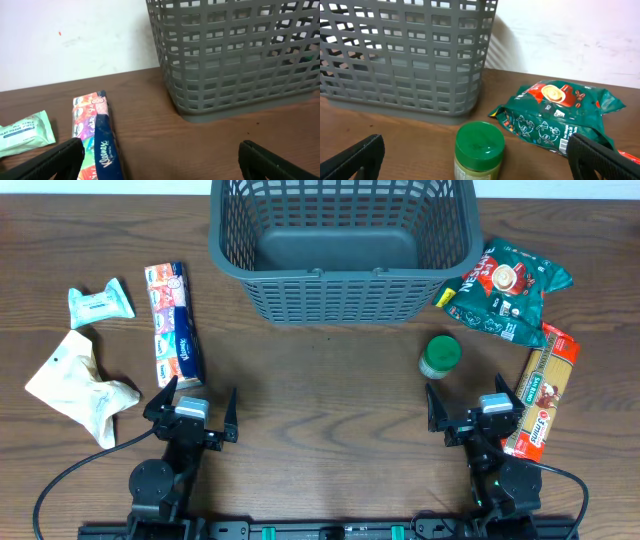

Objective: Pack container

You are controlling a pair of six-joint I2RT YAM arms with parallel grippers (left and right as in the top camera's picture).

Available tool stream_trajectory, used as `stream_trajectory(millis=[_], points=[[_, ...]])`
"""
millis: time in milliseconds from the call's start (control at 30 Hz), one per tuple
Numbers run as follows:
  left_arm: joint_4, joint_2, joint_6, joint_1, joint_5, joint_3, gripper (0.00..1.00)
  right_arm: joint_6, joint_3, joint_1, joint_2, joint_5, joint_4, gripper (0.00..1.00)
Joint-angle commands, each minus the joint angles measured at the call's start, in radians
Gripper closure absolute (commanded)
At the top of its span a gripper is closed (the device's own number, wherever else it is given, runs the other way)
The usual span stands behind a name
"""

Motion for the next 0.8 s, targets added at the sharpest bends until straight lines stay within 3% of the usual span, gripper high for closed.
stream_trajectory(millis=[0,600,767], points=[[-0.039,-0.006,0.013,-0.004,0.035,-0.013,0.01,-0.002,-0.005,0.007,-0.006,-0.004,-0.002,0.01],[-0.038,-0.006,0.012,-0.004,0.037,-0.013,0.01,0.027,-0.005,0.008,-0.006,-0.022,0.000,0.01],[-0.033,-0.006,0.013,-0.004,0.040,-0.013,0.01,0.183,-0.004,0.006,-0.005,-0.042,0.000,0.01]])
